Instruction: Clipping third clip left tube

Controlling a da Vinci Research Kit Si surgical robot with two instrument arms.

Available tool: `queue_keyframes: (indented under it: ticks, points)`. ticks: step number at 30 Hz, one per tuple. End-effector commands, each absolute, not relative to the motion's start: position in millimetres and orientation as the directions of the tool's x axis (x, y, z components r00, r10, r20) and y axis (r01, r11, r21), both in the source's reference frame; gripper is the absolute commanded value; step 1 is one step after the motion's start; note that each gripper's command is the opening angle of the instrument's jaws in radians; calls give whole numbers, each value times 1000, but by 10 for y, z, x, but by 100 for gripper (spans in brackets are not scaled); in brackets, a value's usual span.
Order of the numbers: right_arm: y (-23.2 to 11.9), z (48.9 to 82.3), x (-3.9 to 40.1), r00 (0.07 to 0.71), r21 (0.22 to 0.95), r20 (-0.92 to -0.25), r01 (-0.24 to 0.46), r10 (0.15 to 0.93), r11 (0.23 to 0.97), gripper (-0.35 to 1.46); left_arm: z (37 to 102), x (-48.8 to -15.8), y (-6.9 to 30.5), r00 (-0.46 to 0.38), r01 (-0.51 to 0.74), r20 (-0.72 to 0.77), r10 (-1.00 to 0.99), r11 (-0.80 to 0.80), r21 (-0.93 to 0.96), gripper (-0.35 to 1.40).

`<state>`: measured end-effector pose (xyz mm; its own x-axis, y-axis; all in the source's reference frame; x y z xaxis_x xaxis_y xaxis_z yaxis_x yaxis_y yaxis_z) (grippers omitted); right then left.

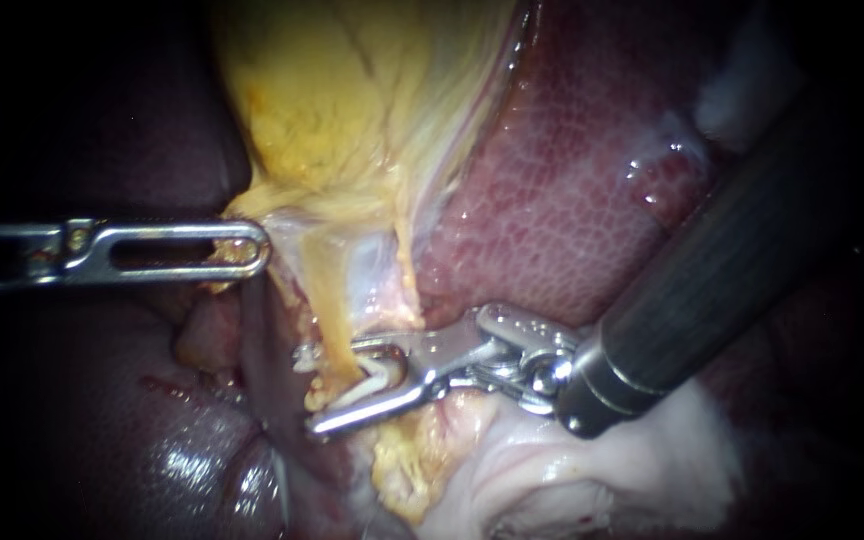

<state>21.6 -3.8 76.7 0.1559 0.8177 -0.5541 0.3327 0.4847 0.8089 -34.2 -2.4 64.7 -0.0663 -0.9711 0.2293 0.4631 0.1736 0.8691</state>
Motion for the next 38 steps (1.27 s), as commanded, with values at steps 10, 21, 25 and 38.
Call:
queue_keyframes:
  ticks: [10, 21, 25, 38]
  points:
    - [-35, 768, 215, 154, 810, -553, 332, 819, 484, -35, 647, -342, -24, -66, 463, 229, -971, 174, 869, -35]
    - [-23, 772, 212, 151, 813, -548, 326, 823, 482, -35, 647, -342, -24, -66, 463, 229, -971, 174, 869, -35]
    - [-22, 771, 211, 150, 814, -548, 323, 823, 482, -35, 647, -342, -24, -66, 463, 229, -971, 174, 869, -35]
    - [-22, 771, 210, 150, 814, -548, 324, 823, 482, -35, 647, -342, -24, -66, 463, 229, -971, 174, 869, -35]
